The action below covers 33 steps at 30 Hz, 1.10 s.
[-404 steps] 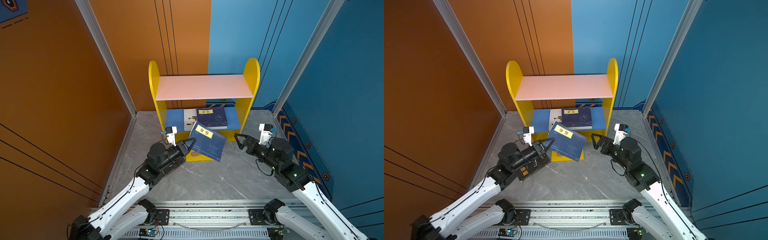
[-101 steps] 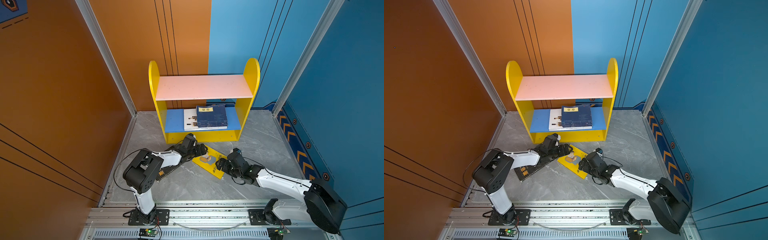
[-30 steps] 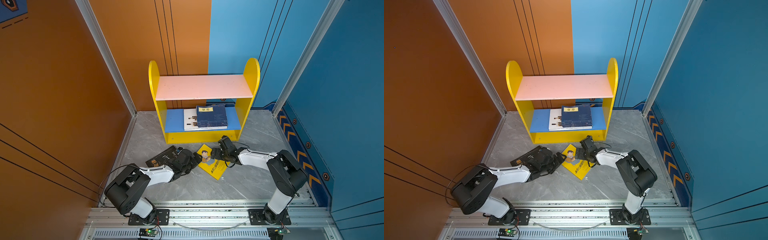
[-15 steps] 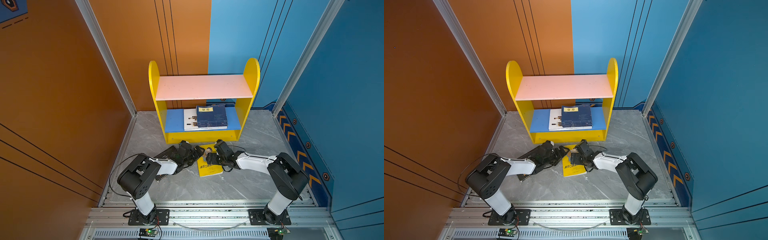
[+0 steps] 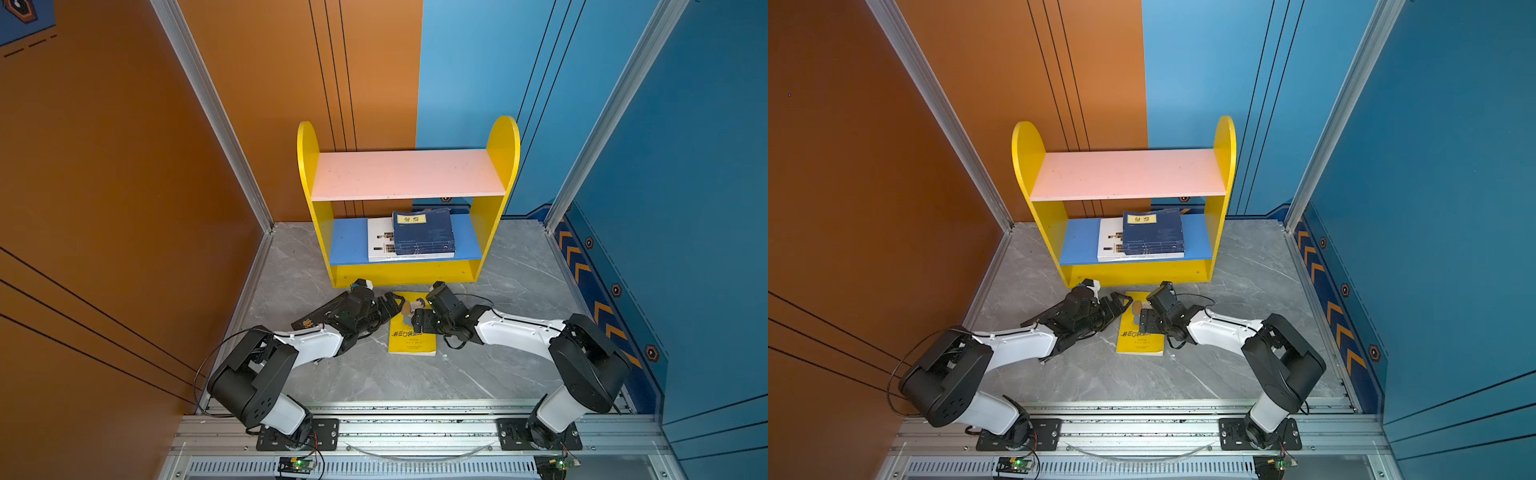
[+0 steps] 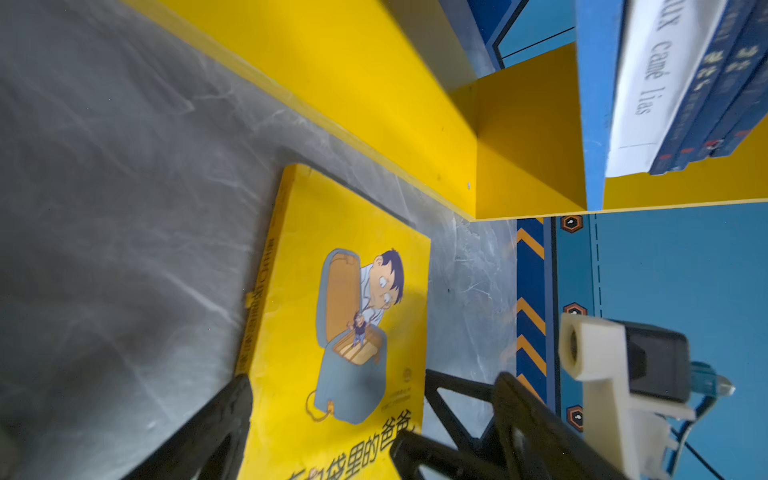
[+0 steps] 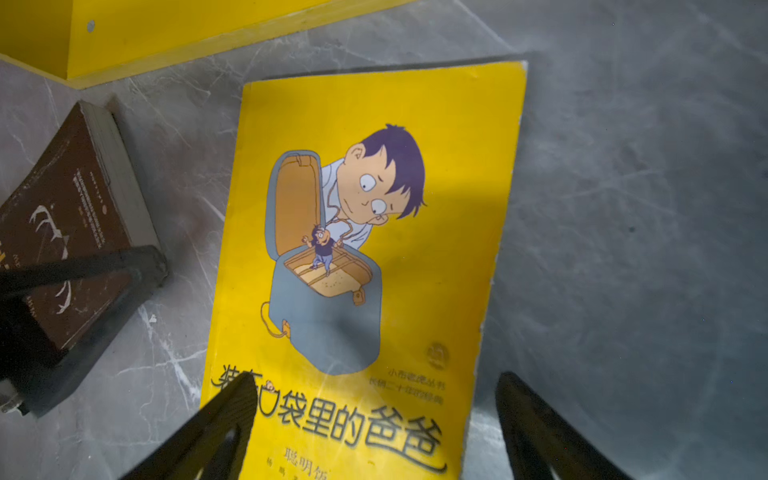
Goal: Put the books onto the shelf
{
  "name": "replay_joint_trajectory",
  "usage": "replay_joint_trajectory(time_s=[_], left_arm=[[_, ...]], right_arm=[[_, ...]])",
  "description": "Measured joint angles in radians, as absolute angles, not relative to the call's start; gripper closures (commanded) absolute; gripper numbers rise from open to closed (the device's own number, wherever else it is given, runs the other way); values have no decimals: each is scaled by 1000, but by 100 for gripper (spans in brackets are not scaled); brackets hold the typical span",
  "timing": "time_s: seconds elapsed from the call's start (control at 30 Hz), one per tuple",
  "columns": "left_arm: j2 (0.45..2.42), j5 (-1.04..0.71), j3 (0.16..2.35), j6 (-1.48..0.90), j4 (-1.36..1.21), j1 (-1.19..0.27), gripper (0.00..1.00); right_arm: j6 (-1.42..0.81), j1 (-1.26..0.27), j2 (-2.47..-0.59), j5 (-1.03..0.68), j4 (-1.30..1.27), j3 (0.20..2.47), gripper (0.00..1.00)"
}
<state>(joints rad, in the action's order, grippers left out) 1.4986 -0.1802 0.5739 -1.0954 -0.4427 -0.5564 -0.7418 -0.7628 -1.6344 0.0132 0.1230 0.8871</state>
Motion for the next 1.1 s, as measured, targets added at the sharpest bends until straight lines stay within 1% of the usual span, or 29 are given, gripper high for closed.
replay_joint_trajectory(time_s=[0.3, 0.5, 0.8, 1.07, 1.1], left_arm=[[1488, -181, 551, -1056, -353, -564, 10], [1509, -181, 552, -1042, -346, -595, 10], [1567, -189, 596, -1039, -359, -621, 11], [1612, -197, 597, -1056, -452, -615, 12], [1618, -199, 597, -1060, -464, -613, 17]], right_arm=[[-784, -763, -1675, 31, 124, 889, 12], [-793, -763, -1691, 31, 122, 897, 17], [-803, -764, -1728, 32, 98, 920, 23], [-804, -762, -1736, 66, 96, 922, 28], [-804, -760, -1737, 71, 97, 922, 30]])
